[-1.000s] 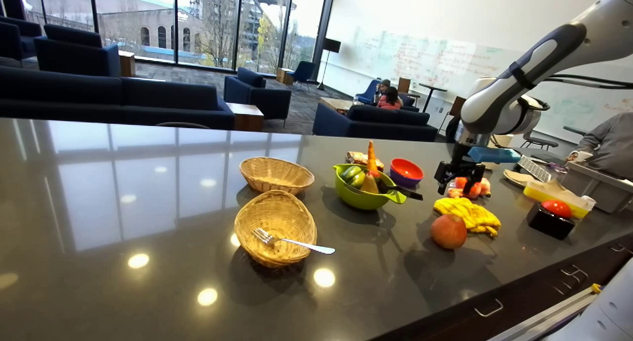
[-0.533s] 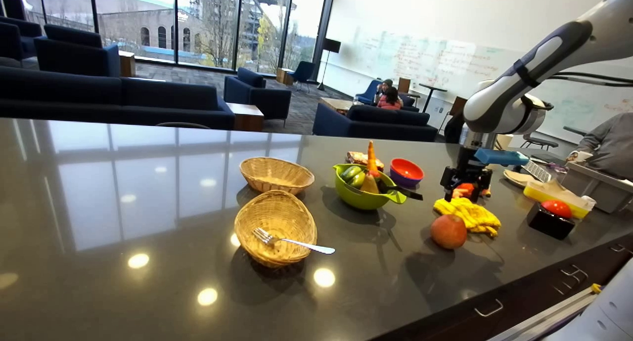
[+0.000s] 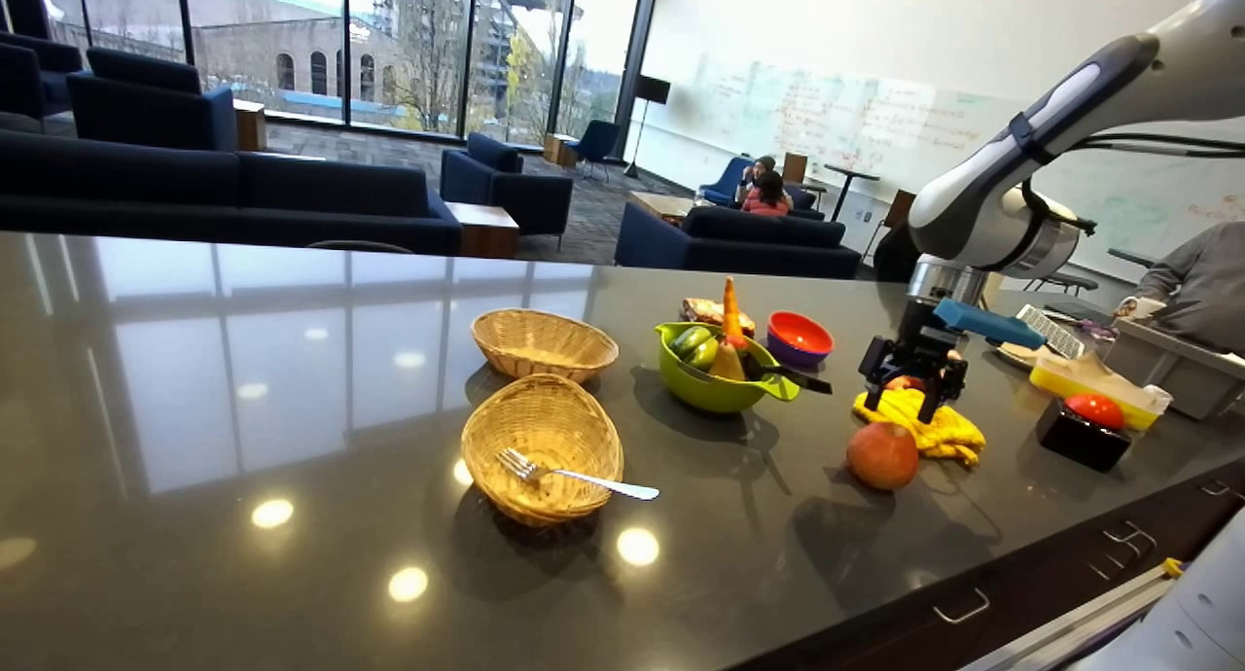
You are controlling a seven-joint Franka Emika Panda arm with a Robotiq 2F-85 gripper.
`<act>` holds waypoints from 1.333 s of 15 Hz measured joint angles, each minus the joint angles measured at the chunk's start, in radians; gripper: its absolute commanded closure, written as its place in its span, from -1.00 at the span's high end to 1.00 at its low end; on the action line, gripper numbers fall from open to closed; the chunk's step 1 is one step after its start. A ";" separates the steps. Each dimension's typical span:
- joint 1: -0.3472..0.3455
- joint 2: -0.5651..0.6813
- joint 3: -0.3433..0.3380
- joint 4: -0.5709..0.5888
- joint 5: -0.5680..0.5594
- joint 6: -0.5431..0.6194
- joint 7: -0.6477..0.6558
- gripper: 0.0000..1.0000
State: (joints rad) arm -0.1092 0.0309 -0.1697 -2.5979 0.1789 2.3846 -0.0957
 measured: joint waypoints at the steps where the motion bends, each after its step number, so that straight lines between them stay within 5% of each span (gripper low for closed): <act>1: 0.000 -0.003 0.001 -0.009 0.010 0.000 0.000 1.00; 20: -0.001 -0.024 0.022 -0.088 0.109 0.030 -0.121 1.00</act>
State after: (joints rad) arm -0.1099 0.0064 -0.1477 -2.6859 0.2877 2.4144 -0.2170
